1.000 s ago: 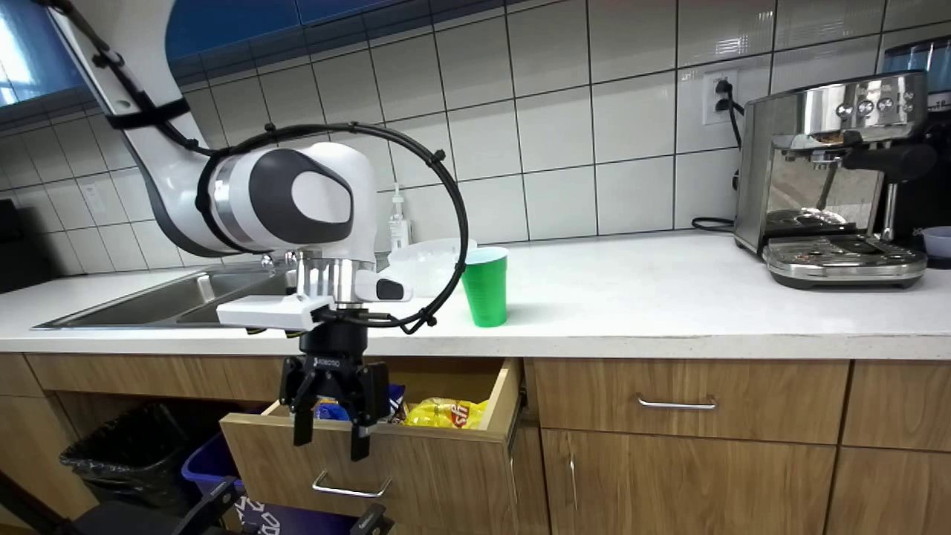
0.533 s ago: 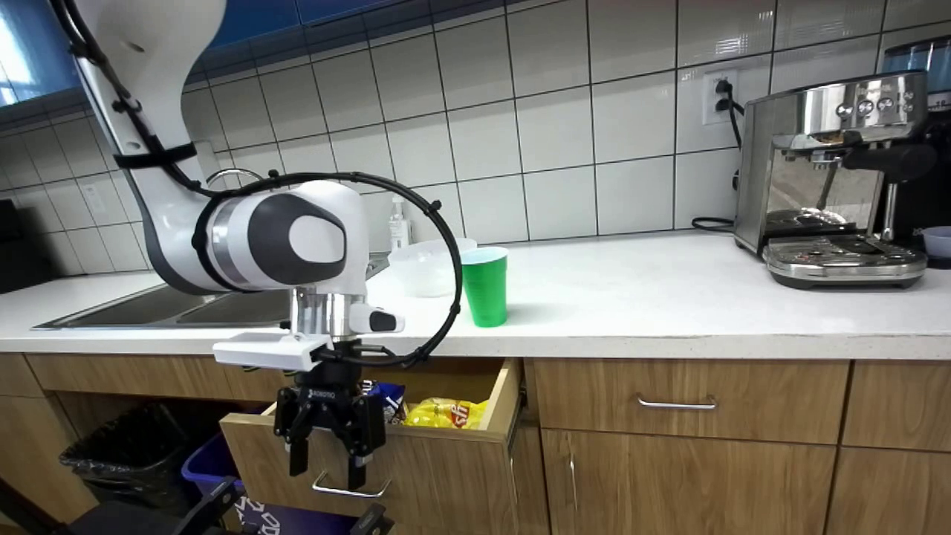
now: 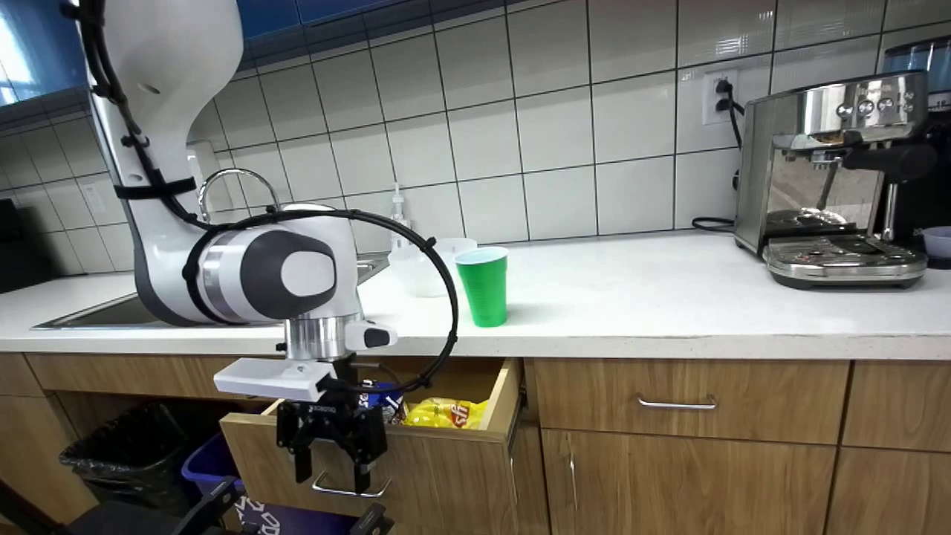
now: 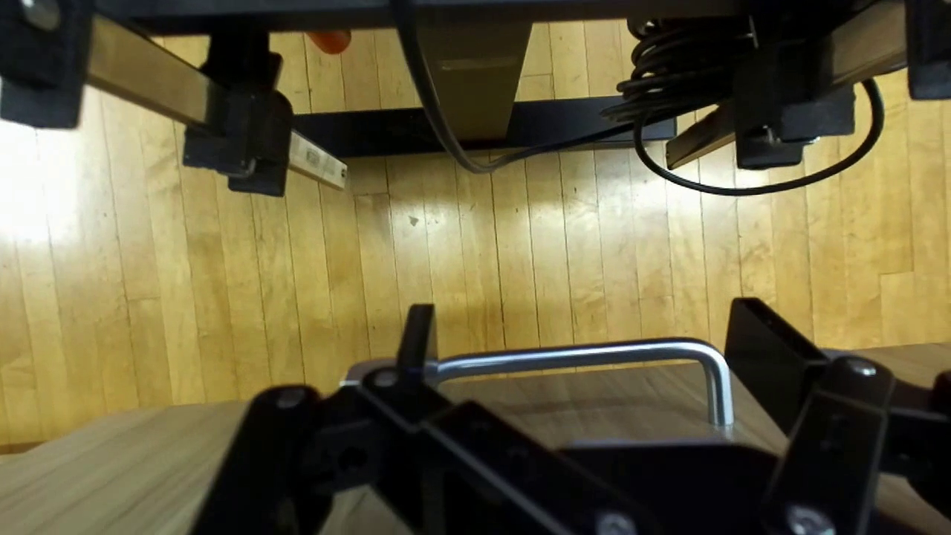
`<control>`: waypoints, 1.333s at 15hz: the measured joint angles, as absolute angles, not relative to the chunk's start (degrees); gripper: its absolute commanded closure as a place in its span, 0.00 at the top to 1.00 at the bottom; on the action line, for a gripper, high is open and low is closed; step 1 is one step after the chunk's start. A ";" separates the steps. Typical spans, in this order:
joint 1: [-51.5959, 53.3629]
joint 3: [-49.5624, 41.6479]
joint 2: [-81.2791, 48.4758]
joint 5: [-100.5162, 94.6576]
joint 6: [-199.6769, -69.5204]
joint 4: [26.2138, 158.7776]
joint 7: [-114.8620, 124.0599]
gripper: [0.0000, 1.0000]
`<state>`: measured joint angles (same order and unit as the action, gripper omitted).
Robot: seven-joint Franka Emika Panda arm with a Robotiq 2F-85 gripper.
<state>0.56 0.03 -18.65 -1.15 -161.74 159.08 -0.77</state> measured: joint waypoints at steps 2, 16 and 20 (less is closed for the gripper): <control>-0.11 1.23 -19.72 -0.85 -164.54 159.07 -2.03 1.00; -8.50 6.98 -21.23 -0.80 -174.20 159.07 -8.52 1.00; -9.50 7.54 -21.23 -0.80 -175.85 159.03 -8.52 1.00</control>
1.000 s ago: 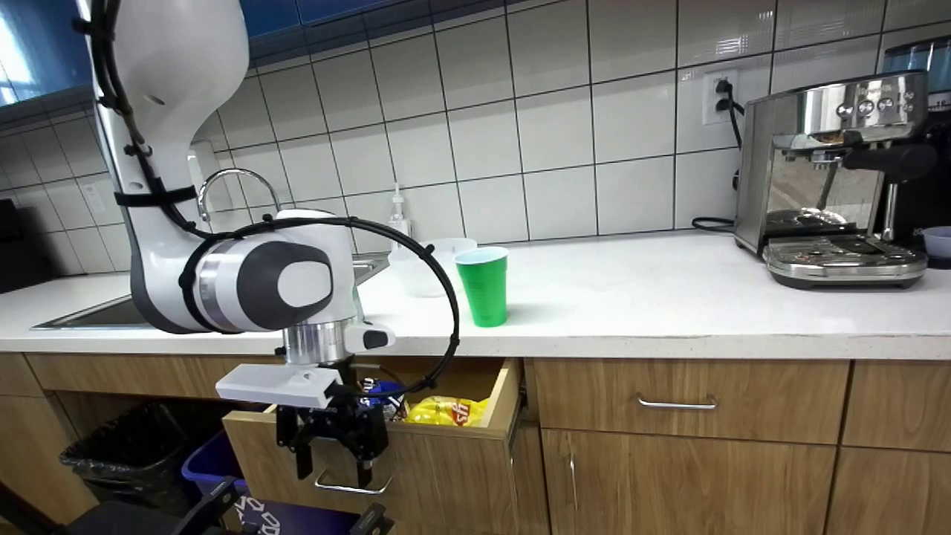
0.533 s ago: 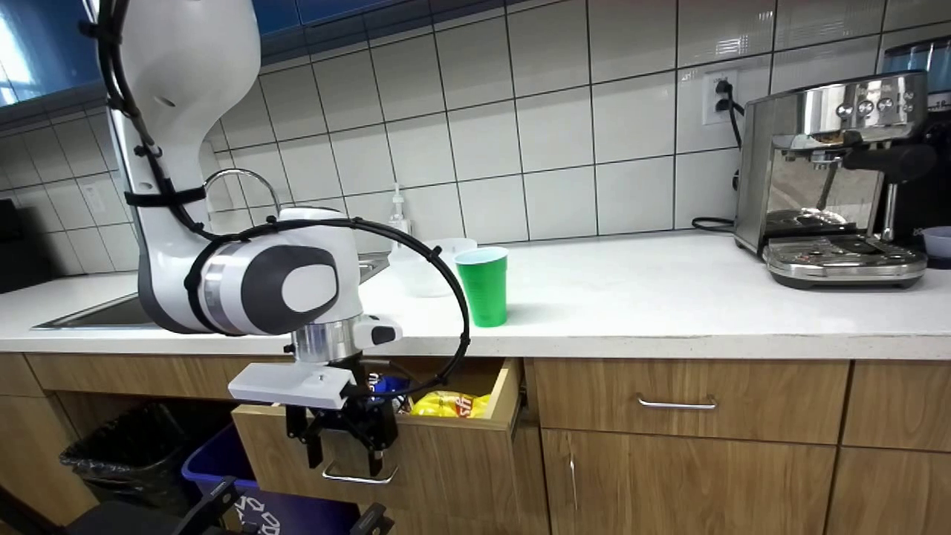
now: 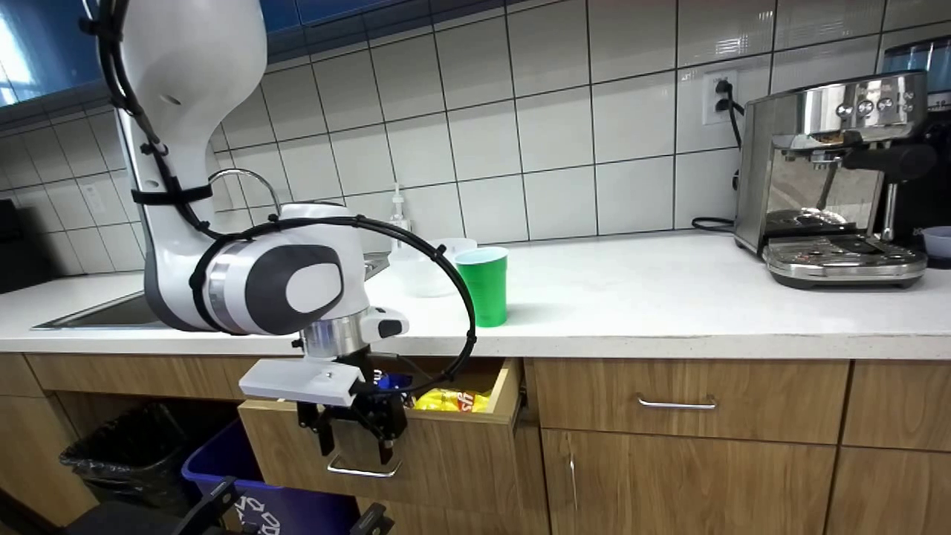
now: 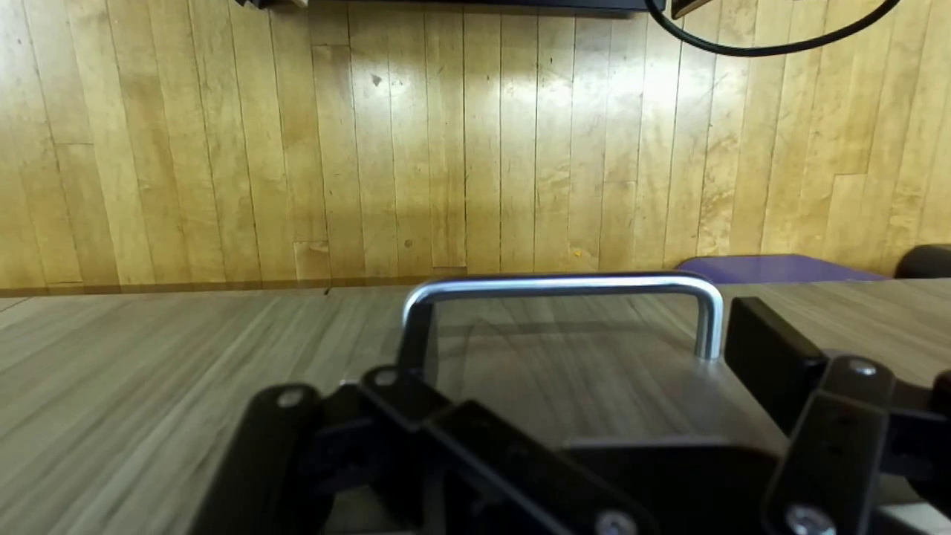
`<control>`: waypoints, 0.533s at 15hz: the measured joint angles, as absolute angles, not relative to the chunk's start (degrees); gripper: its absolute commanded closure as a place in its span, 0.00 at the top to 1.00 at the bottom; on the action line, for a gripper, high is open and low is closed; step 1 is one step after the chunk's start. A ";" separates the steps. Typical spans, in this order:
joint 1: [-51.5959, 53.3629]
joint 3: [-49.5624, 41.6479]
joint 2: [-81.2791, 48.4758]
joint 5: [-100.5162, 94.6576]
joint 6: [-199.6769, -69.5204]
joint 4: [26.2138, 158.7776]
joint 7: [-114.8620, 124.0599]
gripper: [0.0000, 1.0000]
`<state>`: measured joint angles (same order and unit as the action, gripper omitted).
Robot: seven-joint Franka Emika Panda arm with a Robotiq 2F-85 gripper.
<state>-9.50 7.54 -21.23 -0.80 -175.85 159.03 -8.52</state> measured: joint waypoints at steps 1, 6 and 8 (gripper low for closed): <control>-9.78 7.69 -21.23 -0.80 -176.17 159.00 -8.52 1.00; -10.26 7.78 -21.23 -0.81 -177.11 159.00 -8.52 1.00; -10.35 7.78 -21.23 -0.81 -177.31 159.00 -8.52 1.00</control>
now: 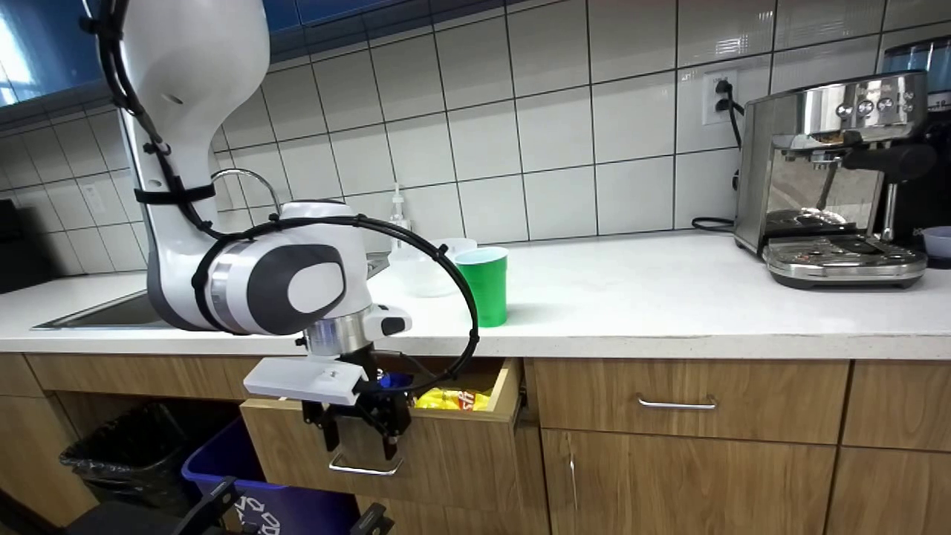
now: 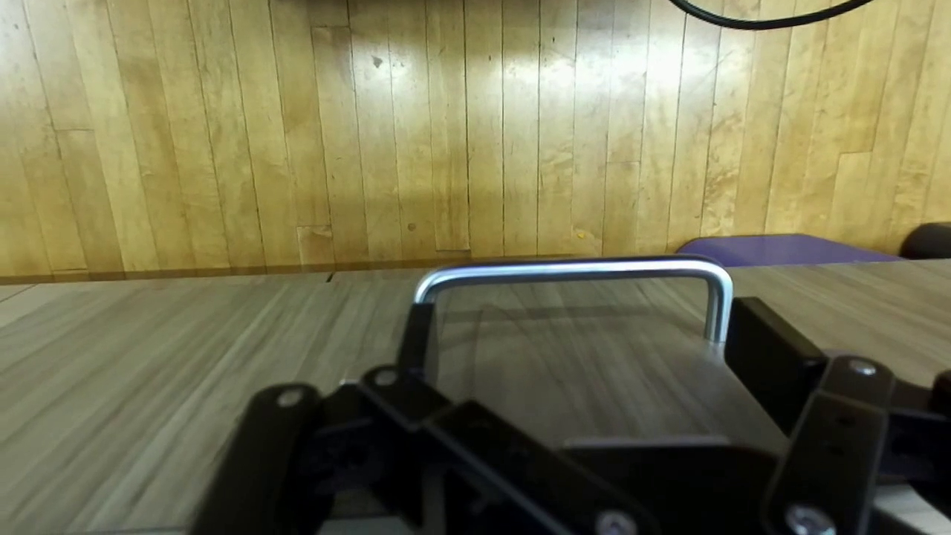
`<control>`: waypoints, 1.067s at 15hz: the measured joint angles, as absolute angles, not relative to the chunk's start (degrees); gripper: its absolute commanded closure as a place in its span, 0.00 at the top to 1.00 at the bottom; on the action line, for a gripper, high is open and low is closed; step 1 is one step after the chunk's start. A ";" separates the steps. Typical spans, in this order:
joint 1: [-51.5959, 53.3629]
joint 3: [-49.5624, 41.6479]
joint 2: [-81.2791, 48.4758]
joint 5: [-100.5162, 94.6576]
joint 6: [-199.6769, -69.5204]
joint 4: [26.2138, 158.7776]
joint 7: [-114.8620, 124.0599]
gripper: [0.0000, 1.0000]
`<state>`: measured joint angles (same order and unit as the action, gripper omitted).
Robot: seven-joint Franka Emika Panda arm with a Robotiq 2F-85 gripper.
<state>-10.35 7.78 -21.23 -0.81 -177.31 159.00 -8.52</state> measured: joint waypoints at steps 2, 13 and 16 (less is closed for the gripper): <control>-10.49 7.78 -21.23 -0.82 -177.46 159.00 -8.52 1.00; -14.14 9.87 -21.08 -0.83 -177.83 158.99 -8.52 1.00; -16.51 11.37 -20.87 -0.83 -177.89 158.95 -8.52 1.00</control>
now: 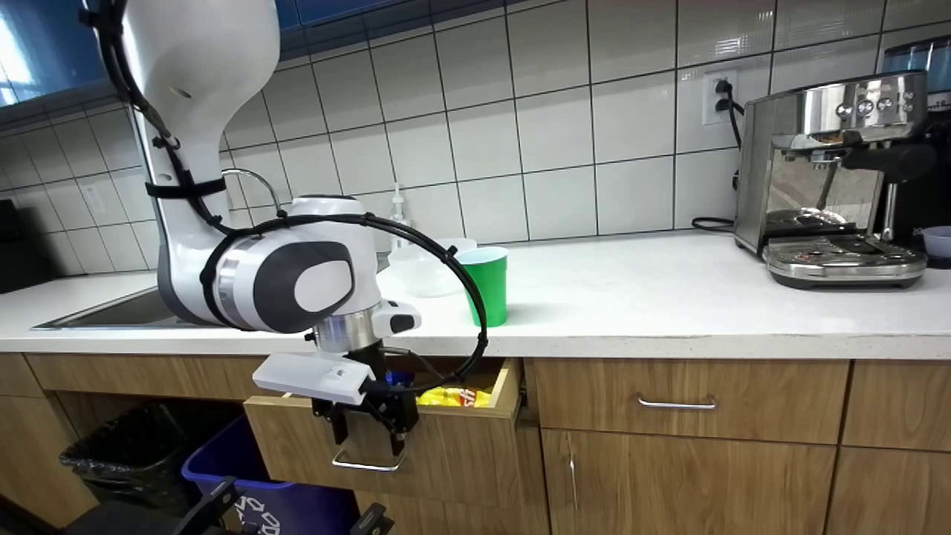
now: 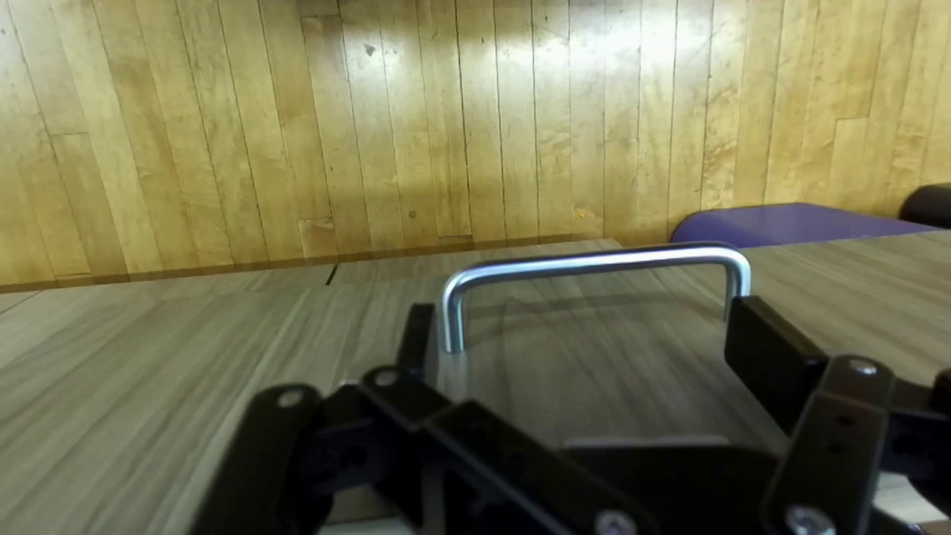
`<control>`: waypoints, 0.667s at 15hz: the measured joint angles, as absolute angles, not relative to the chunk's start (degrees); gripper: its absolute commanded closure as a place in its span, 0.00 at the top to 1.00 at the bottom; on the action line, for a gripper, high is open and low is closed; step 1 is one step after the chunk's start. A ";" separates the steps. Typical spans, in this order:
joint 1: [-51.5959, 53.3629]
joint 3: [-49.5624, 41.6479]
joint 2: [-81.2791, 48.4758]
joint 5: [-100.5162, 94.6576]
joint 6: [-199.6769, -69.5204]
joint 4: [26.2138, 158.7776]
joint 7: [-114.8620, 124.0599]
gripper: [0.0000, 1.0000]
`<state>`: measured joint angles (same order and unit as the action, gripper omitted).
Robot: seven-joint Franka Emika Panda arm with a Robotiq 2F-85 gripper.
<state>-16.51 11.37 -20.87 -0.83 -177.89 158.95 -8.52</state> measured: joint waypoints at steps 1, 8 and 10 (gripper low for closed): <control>-16.84 11.52 -20.85 -0.83 -177.89 158.85 -8.52 1.00; -14.79 10.29 -20.88 -1.26 -175.04 155.55 -8.89 1.00; -12.63 8.51 -20.98 -1.56 -173.41 154.48 -8.89 1.00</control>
<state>-12.63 8.51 -20.98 -1.56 -173.41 154.48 -8.89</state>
